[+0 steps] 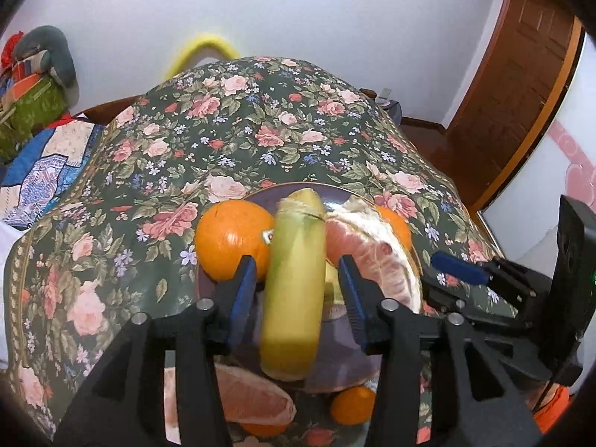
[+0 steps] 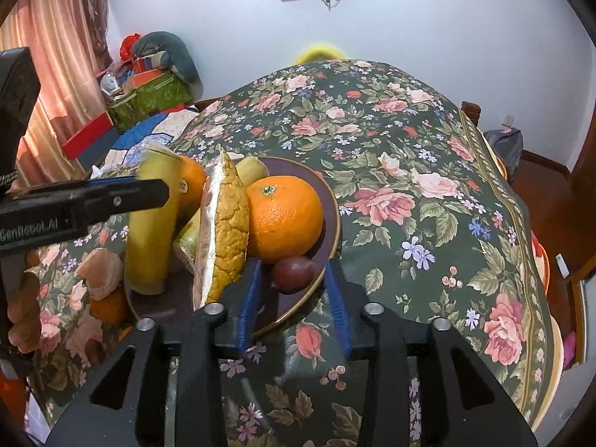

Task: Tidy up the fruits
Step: 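Lower cylinder onto plate with left tool while right tool sets plum on plate, then grasp the pink pomelo segment with the left tool while the right tool grasps a small orange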

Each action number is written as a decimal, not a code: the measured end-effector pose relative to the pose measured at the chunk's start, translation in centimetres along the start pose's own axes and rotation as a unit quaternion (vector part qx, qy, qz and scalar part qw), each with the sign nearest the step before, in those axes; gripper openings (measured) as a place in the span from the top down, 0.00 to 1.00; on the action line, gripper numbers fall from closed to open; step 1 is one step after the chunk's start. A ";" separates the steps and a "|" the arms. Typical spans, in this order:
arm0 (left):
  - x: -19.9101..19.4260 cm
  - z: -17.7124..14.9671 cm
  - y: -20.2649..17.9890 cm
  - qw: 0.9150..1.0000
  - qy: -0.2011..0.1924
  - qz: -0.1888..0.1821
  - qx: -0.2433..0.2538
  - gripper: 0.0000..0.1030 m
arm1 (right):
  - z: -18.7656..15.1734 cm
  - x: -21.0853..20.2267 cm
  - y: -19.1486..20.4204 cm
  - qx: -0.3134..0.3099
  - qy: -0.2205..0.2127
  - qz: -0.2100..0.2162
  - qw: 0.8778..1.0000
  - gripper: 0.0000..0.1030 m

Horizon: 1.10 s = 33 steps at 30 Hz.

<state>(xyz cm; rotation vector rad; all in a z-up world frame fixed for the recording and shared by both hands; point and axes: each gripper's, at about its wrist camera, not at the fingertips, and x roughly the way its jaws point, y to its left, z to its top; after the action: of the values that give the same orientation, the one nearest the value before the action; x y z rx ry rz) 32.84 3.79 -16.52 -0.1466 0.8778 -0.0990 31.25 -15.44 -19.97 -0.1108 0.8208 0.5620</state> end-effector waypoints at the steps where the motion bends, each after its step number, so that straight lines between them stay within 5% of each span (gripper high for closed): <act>1: -0.3 -0.2 0.0 1.000 0.000 -0.001 0.001 0.55 | 0.0 -0.2 0.1 -0.001 -0.002 -0.002 1.000 0.64; 9: -3.7 -3.2 1.1 1.000 0.002 0.018 0.013 0.54 | -0.2 -2.6 0.5 0.000 -0.020 -0.008 1.000 0.64; 11: -4.5 -3.9 1.4 1.000 -0.001 0.023 0.014 0.42 | -0.3 -3.2 0.9 -0.003 -0.023 -0.006 1.000 0.64; 17: -6.4 -6.3 2.3 0.999 0.000 0.046 0.020 0.34 | -1.2 -4.2 2.5 -0.008 -0.022 0.000 1.000 0.63; 33: -4.0 -10.2 6.7 0.996 0.050 0.074 0.004 0.37 | -3.2 -2.6 6.6 -0.009 0.011 0.019 1.000 0.58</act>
<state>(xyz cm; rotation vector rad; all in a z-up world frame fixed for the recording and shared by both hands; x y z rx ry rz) 22.59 10.05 -21.09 -0.0688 0.9846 0.0288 24.35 -11.89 -19.50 -0.1182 0.8411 0.6060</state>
